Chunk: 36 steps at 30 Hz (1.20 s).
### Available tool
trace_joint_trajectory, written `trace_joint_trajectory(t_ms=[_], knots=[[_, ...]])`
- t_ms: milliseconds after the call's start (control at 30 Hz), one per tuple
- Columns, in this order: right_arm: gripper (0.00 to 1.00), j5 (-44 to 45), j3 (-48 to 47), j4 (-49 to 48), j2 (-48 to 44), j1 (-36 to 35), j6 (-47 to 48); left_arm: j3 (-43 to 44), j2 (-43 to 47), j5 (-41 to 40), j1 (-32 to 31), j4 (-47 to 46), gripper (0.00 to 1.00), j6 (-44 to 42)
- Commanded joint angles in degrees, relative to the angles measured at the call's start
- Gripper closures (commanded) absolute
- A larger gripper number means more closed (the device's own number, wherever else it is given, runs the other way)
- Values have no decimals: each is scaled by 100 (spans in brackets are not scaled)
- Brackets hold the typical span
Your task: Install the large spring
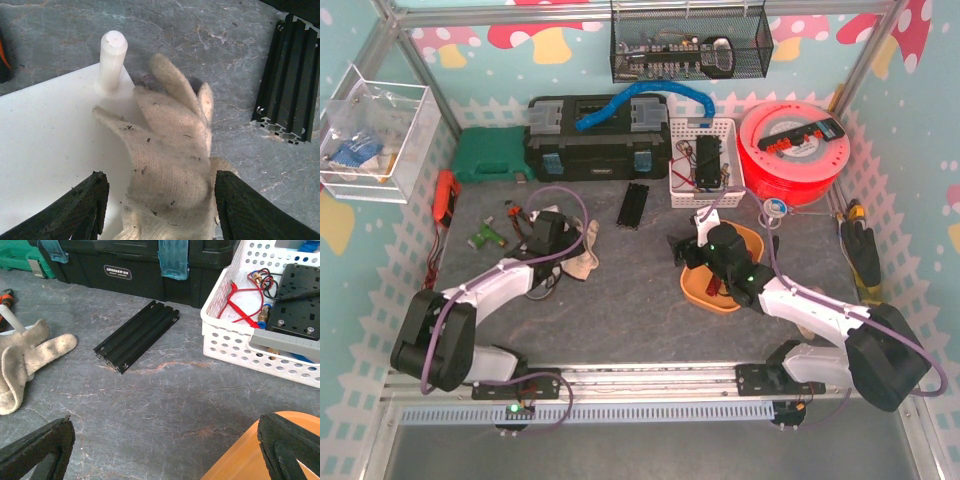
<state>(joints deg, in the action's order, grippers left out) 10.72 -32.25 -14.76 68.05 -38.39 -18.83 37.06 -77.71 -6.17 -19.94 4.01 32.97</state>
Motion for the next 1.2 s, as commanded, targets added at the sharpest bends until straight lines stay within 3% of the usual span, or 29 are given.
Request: trace_joint_trajectory(t_ms=[0, 200, 667, 1167], knots=[[1, 183, 73, -83, -173, -59, 72, 191, -68, -138, -16, -107, 40, -23], [1, 328, 86, -77, -167, -54, 64, 225, -84, 28, -17, -208, 52, -93], [1, 484, 92, -35, -233, -57, 63, 398, -33, 295, -10, -207, 97, -115], [1, 570, 114, -42, -254, -54, 68, 1143, 387, 1033, -18, -381, 100, 67]])
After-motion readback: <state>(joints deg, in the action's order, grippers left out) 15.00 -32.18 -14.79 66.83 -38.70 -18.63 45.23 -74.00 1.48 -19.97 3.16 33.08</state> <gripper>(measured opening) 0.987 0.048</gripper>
